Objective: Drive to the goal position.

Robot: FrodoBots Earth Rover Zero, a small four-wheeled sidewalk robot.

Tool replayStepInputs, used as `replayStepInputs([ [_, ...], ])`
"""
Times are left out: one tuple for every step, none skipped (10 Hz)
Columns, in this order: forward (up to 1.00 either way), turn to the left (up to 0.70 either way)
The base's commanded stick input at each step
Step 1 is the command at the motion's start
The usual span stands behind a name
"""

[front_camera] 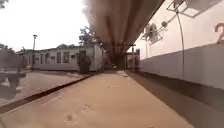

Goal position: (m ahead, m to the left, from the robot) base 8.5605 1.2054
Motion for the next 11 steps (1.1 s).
replayStepInputs([
  [0.70,0.00],
  [0.70,0.00],
  [0.70,0.00],
  [0.70,0.00],
  [0.70,0.00],
  [0.70,0.00],
  [0.70,0.00],
  [0.70,-0.10],
  [0.70,-0.22],
  [0.70,-0.34],
  [0.70,-0.07],
])
